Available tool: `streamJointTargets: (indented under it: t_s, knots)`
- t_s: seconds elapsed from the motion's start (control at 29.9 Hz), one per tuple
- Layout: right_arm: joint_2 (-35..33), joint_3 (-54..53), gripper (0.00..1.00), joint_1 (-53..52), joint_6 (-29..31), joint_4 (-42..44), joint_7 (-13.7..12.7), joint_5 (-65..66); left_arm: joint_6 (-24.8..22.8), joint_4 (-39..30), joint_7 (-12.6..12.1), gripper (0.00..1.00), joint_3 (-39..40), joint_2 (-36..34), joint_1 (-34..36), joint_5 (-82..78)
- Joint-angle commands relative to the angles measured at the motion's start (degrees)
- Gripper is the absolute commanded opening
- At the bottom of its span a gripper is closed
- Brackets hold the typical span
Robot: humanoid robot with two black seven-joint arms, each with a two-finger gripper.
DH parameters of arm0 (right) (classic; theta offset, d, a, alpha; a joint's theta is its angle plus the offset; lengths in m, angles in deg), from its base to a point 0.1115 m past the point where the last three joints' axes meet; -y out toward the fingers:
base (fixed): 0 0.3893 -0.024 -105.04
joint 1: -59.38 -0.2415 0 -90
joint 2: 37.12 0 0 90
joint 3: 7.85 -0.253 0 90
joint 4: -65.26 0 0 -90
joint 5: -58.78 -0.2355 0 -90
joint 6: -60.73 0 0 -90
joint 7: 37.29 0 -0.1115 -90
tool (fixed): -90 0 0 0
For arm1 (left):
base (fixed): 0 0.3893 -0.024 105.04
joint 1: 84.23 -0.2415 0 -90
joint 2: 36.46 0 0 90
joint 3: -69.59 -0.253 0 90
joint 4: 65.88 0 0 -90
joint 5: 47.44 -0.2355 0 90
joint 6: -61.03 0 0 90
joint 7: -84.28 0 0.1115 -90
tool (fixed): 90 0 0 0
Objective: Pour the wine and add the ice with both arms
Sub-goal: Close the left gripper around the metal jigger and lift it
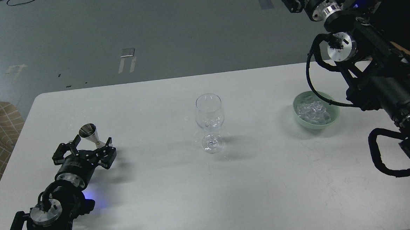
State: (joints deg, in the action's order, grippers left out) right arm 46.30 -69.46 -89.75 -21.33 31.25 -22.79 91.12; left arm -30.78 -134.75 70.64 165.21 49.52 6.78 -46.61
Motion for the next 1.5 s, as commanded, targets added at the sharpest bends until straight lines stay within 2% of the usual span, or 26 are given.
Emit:
streamJointTargets:
  t_s: [0.0, 0.1, 0.47, 0.77, 0.9, 1.17, 1.3, 1.4, 1.47]
  knots:
    - [-0.01, 0.0, 1.0, -0.02, -0.03, -0.01, 0.0, 0.0, -0.03, 0.67, 0.1, 0.78, 0.01, 0.14, 0.49, -0.74]
    - [-0.01, 0.0, 1.0, -0.02, -0.03, -0.01, 0.0, 0.0, -0.39, 1.98, 0.01, 0.65, 0.01, 0.23, 1.19, -1.88]
    - [-0.1, 0.0, 1.0, -0.02, -0.2, -0.01, 0.0, 0.0, -1.52, 6.47, -0.08, 0.63, 0.01, 1.02, 3.92, -2.5]
    - [-0.01, 0.09, 1.0, 0.07, -0.2, -0.01, -0.09, 0.0, -2.76, 6.82, -0.08, 0.58, 0.1, 1.11, 4.01, -2.94]
    - [-0.01, 0.09, 1.0, 0.07, -0.2, -0.01, -0.09, 0.0, -4.25, 7.26, -0.16, 0.41, 0.1, 1.11, 4.36, -2.85]
    - [-0.01, 0.0, 1.0, -0.11, -0.2, -0.01, -0.09, 0.0, -5.13, 8.67, -0.16, 0.32, 0.36, 1.73, 4.88, -2.85]
    - [0.08, 0.09, 1.0, -0.02, -0.29, -0.01, -0.09, 0.0, -5.22, 8.67, -0.16, 0.21, 0.45, 2.08, 5.06, -2.85]
    - [0.08, 0.09, 1.0, -0.02, -0.29, -0.01, -0.09, 0.0, -5.57, 8.67, -0.16, 0.03, 0.53, 2.43, 5.15, -2.68]
    - [0.08, 0.09, 1.0, -0.02, -0.29, -0.01, -0.09, 0.0, -5.66, 8.67, -0.08, 0.01, 0.62, 2.43, 5.15, -2.59]
